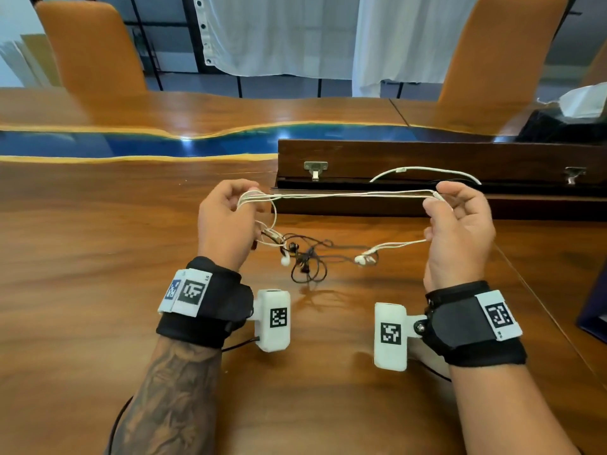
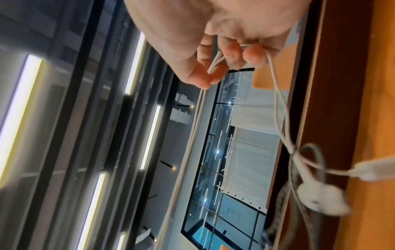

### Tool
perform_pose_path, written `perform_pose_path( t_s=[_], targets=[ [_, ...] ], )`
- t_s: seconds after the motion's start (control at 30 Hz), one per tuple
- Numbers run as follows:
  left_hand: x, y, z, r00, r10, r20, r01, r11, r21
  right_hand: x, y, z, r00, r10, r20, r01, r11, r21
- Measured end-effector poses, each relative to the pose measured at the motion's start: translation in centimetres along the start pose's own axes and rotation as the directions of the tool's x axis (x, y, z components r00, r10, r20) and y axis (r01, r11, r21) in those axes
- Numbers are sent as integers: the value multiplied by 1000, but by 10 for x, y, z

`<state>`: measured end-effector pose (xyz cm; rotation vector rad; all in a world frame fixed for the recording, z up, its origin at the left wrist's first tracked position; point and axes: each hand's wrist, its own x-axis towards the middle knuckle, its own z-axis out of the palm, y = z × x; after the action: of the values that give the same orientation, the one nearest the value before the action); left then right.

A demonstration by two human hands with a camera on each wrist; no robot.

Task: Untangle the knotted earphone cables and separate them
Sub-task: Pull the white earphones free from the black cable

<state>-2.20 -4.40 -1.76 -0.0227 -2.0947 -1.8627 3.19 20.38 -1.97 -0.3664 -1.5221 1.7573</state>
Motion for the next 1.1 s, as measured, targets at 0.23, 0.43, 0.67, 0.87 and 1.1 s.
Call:
perform_pose_path(
  t_s=[0.23,0.43,0.67,0.87,1.1],
  targets=[
    [8,-5,-15,976,87,-198,-81,996,41,0,8,-3,990,-122,73,134,973,-186],
    [9,-9,-22,959,142,-245,-49,935,350,-5,5,-2,972,-196,126,230,900,-371],
    [4,-3,-16,996,86,-35,-78,979,190,-4,11,-2,945,-12,328,192,832,-520],
    [-9,14,-3,958,88,273,-112,991,71,-2,15,-4,912,87,401,224,713,-665],
    [-28,18,21,887,139,441,-182,982,57,-29,-10,11,645,85,759,160,957,-244]
  ],
)
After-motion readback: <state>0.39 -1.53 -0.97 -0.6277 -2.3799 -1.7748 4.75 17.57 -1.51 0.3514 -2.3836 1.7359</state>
